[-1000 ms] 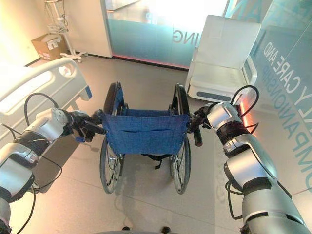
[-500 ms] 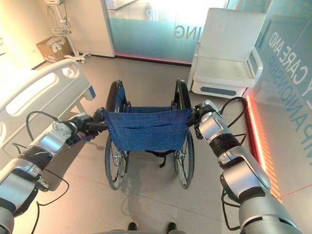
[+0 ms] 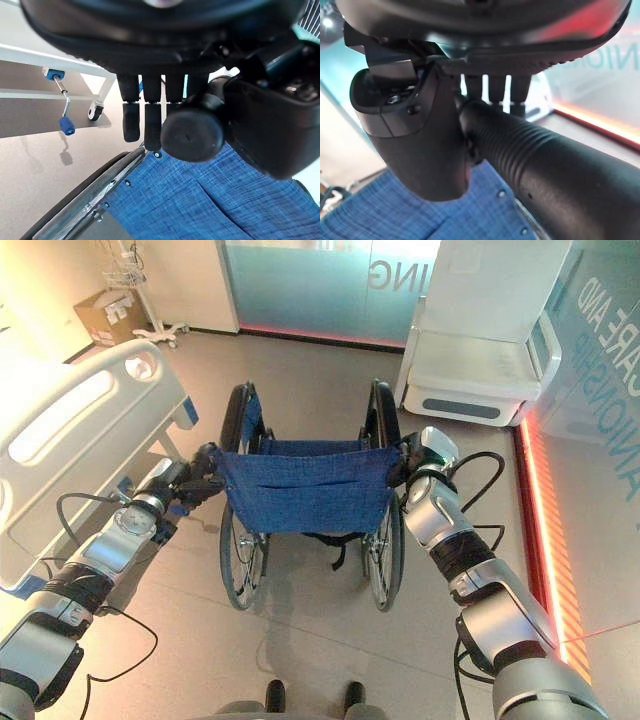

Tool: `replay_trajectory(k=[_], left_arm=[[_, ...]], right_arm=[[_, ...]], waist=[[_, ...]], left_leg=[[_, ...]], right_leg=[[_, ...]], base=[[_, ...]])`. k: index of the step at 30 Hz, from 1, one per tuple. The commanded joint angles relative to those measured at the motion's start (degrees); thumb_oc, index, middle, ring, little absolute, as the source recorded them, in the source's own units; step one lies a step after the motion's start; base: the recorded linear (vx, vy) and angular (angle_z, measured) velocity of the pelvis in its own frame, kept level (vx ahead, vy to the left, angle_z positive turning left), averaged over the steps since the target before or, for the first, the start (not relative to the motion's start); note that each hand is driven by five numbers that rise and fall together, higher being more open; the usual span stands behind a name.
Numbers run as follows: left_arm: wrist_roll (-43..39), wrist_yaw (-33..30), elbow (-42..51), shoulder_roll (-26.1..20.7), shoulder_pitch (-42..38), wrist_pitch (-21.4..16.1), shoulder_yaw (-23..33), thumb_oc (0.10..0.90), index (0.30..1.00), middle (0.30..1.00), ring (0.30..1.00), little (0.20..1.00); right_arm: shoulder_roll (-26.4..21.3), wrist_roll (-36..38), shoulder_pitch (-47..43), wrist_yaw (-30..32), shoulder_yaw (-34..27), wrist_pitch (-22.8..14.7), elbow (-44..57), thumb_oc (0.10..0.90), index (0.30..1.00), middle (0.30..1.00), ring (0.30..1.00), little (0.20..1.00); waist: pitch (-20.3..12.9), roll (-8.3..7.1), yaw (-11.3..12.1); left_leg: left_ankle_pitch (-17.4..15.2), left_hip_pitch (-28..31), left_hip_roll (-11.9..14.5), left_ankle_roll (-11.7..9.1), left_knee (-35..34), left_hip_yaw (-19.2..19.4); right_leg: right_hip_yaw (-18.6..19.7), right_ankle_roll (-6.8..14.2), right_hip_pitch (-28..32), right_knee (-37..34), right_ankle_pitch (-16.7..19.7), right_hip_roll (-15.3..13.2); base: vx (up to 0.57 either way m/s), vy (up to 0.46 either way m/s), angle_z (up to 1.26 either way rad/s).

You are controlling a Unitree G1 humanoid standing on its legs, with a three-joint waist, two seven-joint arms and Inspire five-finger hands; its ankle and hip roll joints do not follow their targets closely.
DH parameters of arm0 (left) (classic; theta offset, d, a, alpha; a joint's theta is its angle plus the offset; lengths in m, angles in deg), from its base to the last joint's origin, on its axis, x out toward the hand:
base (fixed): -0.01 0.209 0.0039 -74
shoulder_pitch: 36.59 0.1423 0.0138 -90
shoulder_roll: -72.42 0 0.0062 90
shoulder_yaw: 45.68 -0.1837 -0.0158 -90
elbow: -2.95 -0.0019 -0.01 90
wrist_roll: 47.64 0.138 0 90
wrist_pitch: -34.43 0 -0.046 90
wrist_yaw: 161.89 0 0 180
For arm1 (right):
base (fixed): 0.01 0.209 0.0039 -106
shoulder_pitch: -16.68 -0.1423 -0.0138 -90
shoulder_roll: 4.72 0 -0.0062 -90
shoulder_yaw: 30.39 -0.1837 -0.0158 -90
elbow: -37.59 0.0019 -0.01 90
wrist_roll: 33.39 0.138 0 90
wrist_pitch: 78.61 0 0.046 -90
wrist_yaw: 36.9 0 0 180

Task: Push the wheelchair next to the bed

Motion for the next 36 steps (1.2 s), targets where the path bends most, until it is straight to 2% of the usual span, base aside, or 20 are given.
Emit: replay_trajectory(k=[1,8,11,15,20,24,25,27,28,30,31,33,34,36], left_arm=[[5.43,0.97,-0.84,2.96,-1.11,-3.01,-5.80,0.400,0.300,0.300,0.300,0.300],[4.35,0.37,-1.54,1.77,-4.67,-3.61,-7.02,0.400,0.300,0.300,0.300,0.300],[3.27,-0.64,-1.04,1.71,-5.15,-3.77,-6.64,0.400,0.300,0.300,0.300,0.300],[-1.47,-2.71,-0.93,2.05,-5.48,-5.05,-5.23,0.400,0.300,0.300,0.300,0.300],[-5.85,-6.46,-0.73,3.40,-4.47,-7.89,-2.95,0.400,0.300,0.300,0.300,0.300],[-5.90,-7.71,0.26,3.64,-2.61,-8.65,-1.19,0.400,0.300,0.300,0.300,0.300],[-5.58,-7.87,0.87,3.73,-0.88,-8.89,-0.17,0.400,0.300,0.300,0.300,0.300],[-4.94,-8.78,1.89,3.99,1.29,-9.28,1.11,0.400,0.300,0.300,0.300,0.300],[-4.17,-9.37,2.77,4.26,3.85,-10.17,2.83,0.400,0.300,0.300,0.300,0.300],[-3.46,-10.22,3.52,4.84,6.47,-11.24,4.30,0.400,0.300,0.300,0.300,0.300],[-3.02,-10.76,3.78,4.95,7.56,-11.54,5.16,0.400,0.300,0.300,0.300,0.300],[-3.12,-10.40,3.91,4.68,7.27,-11.29,5.28,0.400,0.300,0.300,0.300,0.300],[-3.62,-10.01,3.82,3.92,6.59,-11.06,5.57,0.400,0.300,0.300,0.300,0.300],[-4.56,-9.60,2.43,3.68,5.98,-11.10,5.62,0.400,0.300,0.300,0.300,0.300]], right_arm=[[0.50,4.71,5.27,-7.89,5.79,-2.61,-5.84,0.400,0.300,0.300,0.300,0.300],[-0.54,3.01,3.15,-9.09,6.35,-5.84,-7.62,0.400,0.300,0.300,0.300,0.300],[-0.55,2.95,2.94,-8.44,6.11,-5.87,-7.39,0.400,0.300,0.300,0.300,0.300],[-0.54,3.98,2.55,-6.72,5.74,-6.11,-7.30,0.400,0.300,0.300,0.300,0.300],[0.36,6.69,2.08,-2.45,4.74,-6.73,-5.73,0.400,0.300,0.300,0.300,0.300],[-0.62,11.73,3.72,0.51,3.65,-8.57,-2.04,0.400,0.300,0.300,0.300,0.300],[-0.93,11.84,5.19,2.11,2.79,-9.73,-1.05,0.400,0.300,0.300,0.300,0.300],[-1.23,11.98,6.73,3.18,1.89,-10.66,0.19,0.400,0.300,0.300,0.300,0.300],[-1.45,10.36,9.16,3.91,0.64,-12.19,1.45,0.400,0.300,0.300,0.300,0.300],[-1.20,8.62,11.67,4.22,-0.26,-13.91,2.09,0.400,0.300,0.300,0.300,0.300],[-0.25,6.69,12.35,4.96,-0.24,-14.88,2.47,0.400,0.300,0.300,0.300,0.300],[-0.16,6.36,12.00,5.24,-0.08,-14.76,2.77,0.400,0.300,0.300,0.300,0.300],[-0.47,5.76,11.27,5.26,0.05,-14.84,3.15,0.400,0.300,0.300,0.300,0.300],[-0.90,5.94,11.08,5.34,-0.32,-15.98,2.26,0.400,0.300,0.300,0.300,0.300]], waist=[[4.63,-0.70,-0.04],[4.92,-0.56,-0.40],[4.94,-0.48,-0.44],[4.88,-0.50,-0.40],[4.88,-0.71,-0.46],[5.35,-2.69,-1.04],[5.85,-3.81,-0.83],[6.46,-4.35,-0.43],[7.27,-4.33,0.14],[7.90,-3.56,1.13],[8.08,-1.82,2.38],[8.45,-1.52,2.99],[8.33,-0.69,3.86],[6.71,-0.81,3.90]], left_leg=[[-5.68,-2.20,-2.14,0.66,4.46,-0.21],[-6.01,-2.02,-2.08,0.80,5.33,0.05],[-6.21,-1.94,-2.02,0.83,5.48,-0.04],[-6.32,-1.75,-1.77,0.76,5.62,-0.10],[-7.20,-2.45,-0.45,0.55,8.29,-0.09],[-9.33,-4.41,1.43,0.00,16.32,-0.51],[-7.40,-7.60,2.39,-0.80,23.79,-1.25],[-4.94,-11.32,2.31,-0.93,30.67,-2.36],[-2.32,-15.21,1.67,-0.84,35.82,-3.29],[-1.47,-17.29,-0.09,-0.49,34.65,-3.89],[0.22,-17.64,-1.27,-0.92,26.51,-2.68],[1.20,-17.38,-1.46,-1.17,24.01,-1.77],[1.69,-17.98,-2.12,-1.59,21.14,-1.22],[-3.68,-15.28,-3.28,0.44,18.14,-0.25]], right_leg=[[0.27,-1.07,-1.76,6.83,-5.29,-0.03],[0.31,-1.20,-1.92,8.03,-5.58,-0.13],[0.36,-1.23,-1.85,8.26,-5.80,-0.11],[0.17,-1.42,-1.74,8.65,-6.18,-0.01],[-0.55,-2.55,-2.69,12.81,-8.87,0.44],[-0.19,-4.42,-2.67,13.97,-9.51,0.33],[0.29,-5.39,-1.95,13.63,-9.12,0.16],[0.97,-6.07,-1.25,13.50,-8.71,0.39],[2.12,-6.53,-0.10,13.66,-8.75,0.97],[3.47,-6.22,1.48,13.87,-9.52,1.77],[3.51,-5.40,3.10,13.71,-10.60,3.10],[3.28,-5.07,3.89,13.87,-11.22,3.01],[2.95,-4.72,5.05,14.19,-12.33,3.17],[2.71,-3.84,4.92,15.25,-13.50,1.94]], base=[[0.02,-0.015,0.11],[0.02,-0.010,0.03],[0.02,-0.022,0.00],[0.03,-0.048,0.01],[0.03,-0.081,0.02],[0.07,-0.134,0.04],[0.11,-0.157,0.03],[0.16,-0.134,-0.02],[0.24,-0.089,-0.05],[0.32,0.041,-0.21],[0.29,0.119,-0.41],[0.22,0.108,-0.28],[0.28,0.160,-0.11],[0.36,0.237,-0.27]])
